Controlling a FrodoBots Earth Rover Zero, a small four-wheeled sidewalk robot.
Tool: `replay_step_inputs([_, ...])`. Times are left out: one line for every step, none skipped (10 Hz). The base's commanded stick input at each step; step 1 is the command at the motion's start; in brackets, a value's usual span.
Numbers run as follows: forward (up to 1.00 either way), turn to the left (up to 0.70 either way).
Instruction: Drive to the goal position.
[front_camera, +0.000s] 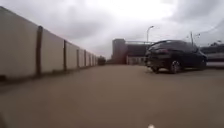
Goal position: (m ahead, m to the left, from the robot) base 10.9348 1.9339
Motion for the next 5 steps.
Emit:
replay_step_inputs([0.7,0.0])
replay_step_inputs([0.7,0.0])
replay_step_inputs([0.7,0.0])
replay_step_inputs([0.7,0.0])
replay_step_inputs([0.7,0.0])
